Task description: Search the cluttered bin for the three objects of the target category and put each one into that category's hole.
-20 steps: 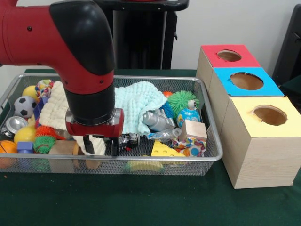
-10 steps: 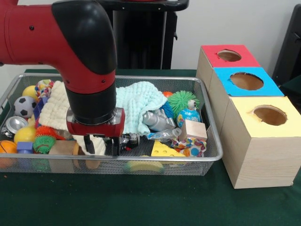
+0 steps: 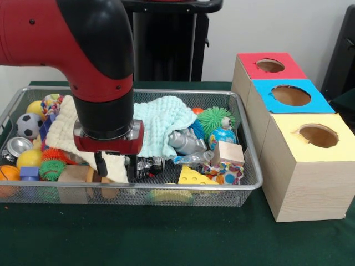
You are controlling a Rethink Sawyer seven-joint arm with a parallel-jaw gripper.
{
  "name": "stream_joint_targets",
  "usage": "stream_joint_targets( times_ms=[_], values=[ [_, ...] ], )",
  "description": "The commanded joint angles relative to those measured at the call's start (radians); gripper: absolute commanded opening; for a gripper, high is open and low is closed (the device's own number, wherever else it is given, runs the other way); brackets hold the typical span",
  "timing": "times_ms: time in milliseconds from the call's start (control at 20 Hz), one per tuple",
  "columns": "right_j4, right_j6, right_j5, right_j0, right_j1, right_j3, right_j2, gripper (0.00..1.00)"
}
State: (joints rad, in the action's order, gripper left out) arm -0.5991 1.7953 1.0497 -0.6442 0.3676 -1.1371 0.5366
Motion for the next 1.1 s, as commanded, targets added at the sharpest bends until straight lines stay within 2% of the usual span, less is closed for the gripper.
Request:
stream_joint_targets(
  times_ms=[50, 350, 850, 1100],
  values=[
    [0.027, -0.285, 0.148, -0.026, 0.073, 0.033, 0.035, 1.00],
    [0.025, -0.265, 0.133, -0.026, 0.074, 0.032, 0.028, 1.00],
    [-0.049, -0.243, -0.009, -0.017, -0.018, 0.021, 0.004, 1.00],
    [-0.074, -0.209, -0.103, -0.022, -0.040, -0.022, -0.005, 1.00]
  ],
)
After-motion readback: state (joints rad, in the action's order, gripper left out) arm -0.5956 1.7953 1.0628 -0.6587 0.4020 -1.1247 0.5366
